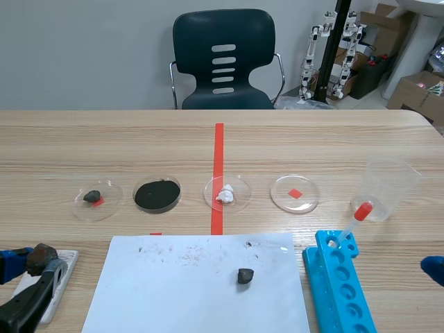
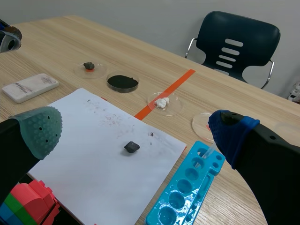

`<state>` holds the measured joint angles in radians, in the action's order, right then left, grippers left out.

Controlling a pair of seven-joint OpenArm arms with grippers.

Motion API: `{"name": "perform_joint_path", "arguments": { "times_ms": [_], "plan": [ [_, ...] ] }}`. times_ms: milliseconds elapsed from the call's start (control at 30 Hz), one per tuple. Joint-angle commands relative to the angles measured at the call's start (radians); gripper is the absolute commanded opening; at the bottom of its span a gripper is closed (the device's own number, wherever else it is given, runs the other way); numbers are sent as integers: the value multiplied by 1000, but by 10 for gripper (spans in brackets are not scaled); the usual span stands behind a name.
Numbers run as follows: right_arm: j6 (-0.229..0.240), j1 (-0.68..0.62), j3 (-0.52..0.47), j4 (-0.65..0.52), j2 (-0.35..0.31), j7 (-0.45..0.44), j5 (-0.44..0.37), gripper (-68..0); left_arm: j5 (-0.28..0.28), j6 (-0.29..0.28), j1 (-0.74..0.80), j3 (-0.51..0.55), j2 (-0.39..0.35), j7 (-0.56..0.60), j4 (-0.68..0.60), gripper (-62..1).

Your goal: Rub the mineral on the streak plate below the first streak

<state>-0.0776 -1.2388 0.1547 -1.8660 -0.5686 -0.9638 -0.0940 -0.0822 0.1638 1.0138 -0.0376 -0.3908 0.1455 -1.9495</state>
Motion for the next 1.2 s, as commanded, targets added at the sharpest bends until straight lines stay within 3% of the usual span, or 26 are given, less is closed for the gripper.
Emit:
{"name": "perform_joint_path", "arguments": {
  "times_ms": [0, 1167],
  "plan": [
    [0, 4, -3, -20, -5, -18, -3, 4, -2, 5, -6, 1, -3, 15, -14, -507],
    [0, 4, -3, -20, -5, -18, -3, 4, -3, 4, -18, 0, -3, 10, -14, -507]
  ]
}}
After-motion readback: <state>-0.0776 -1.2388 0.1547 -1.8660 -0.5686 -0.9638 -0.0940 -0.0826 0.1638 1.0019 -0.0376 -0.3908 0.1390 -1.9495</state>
